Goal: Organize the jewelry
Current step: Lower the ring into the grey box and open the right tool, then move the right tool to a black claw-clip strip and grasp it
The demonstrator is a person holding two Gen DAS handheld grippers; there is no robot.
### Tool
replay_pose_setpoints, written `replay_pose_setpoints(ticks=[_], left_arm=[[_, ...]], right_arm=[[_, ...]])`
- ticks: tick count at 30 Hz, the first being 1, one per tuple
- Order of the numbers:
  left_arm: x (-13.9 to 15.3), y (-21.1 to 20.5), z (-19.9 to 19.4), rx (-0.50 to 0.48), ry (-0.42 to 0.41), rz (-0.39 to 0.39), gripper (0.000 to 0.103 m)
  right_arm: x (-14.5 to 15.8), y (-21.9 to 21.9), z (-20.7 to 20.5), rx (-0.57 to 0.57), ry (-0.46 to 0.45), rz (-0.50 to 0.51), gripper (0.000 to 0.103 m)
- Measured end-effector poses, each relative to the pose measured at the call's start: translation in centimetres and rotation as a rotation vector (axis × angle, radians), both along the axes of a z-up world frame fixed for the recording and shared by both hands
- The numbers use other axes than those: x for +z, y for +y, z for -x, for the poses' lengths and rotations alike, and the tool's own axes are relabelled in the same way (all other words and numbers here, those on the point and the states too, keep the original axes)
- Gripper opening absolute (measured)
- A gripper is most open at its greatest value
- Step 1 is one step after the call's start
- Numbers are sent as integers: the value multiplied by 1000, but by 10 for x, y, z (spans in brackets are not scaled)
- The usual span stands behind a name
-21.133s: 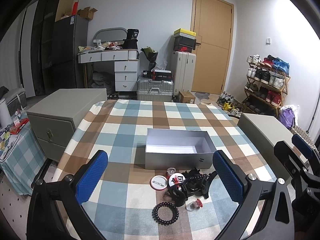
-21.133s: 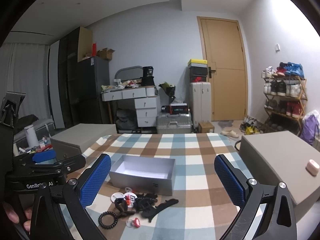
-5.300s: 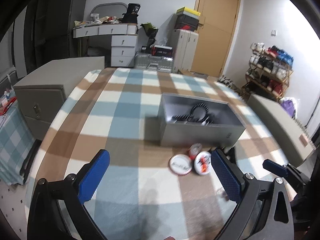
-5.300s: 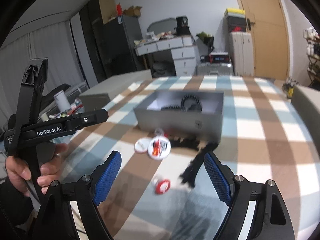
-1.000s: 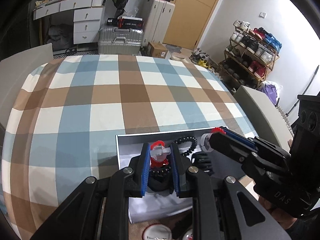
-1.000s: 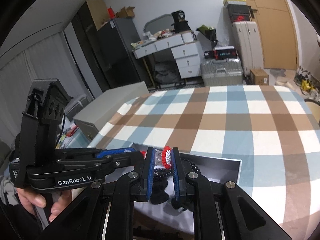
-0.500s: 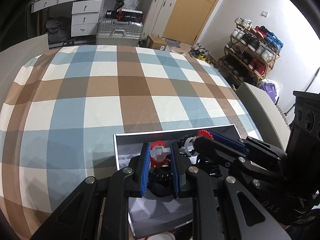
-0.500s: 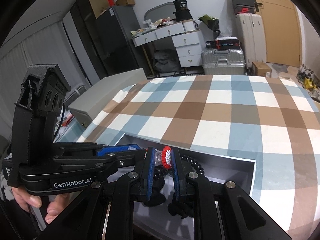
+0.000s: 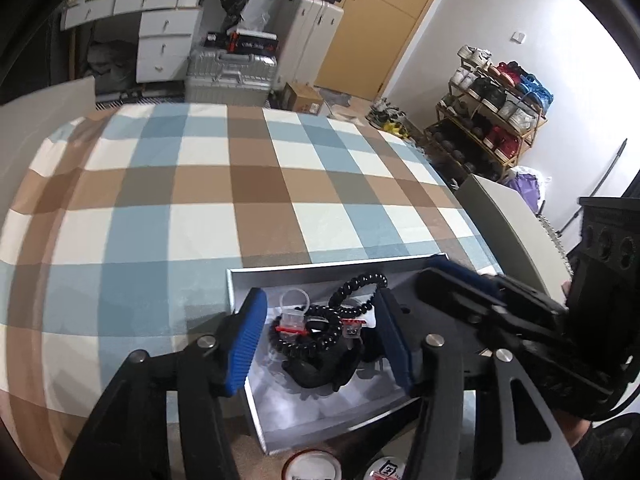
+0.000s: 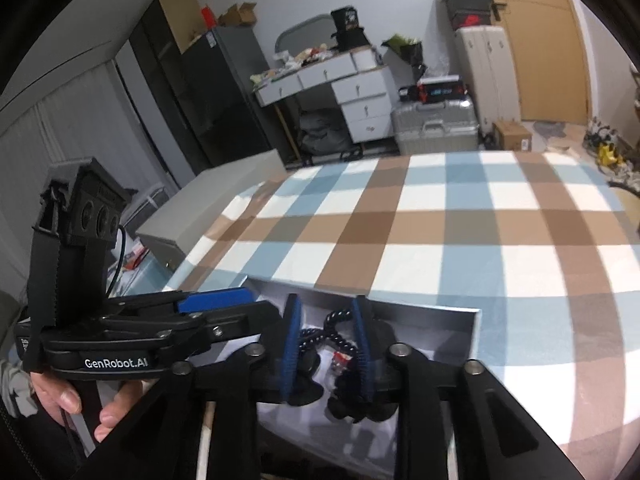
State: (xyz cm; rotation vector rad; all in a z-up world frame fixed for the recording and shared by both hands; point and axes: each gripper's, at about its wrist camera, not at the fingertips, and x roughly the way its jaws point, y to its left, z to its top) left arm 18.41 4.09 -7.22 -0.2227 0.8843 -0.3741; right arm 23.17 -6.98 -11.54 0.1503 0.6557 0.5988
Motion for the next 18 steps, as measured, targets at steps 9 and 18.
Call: replay_pose_setpoints(ticks=[9, 18], left_arm=[[5, 4, 20, 21, -40, -36, 52], [5, 4, 47, 102, -66, -67, 78]], right_arm=[[13, -16, 29, -26, -57, 13, 49], [0, -36, 65, -44, -48, -16, 60]])
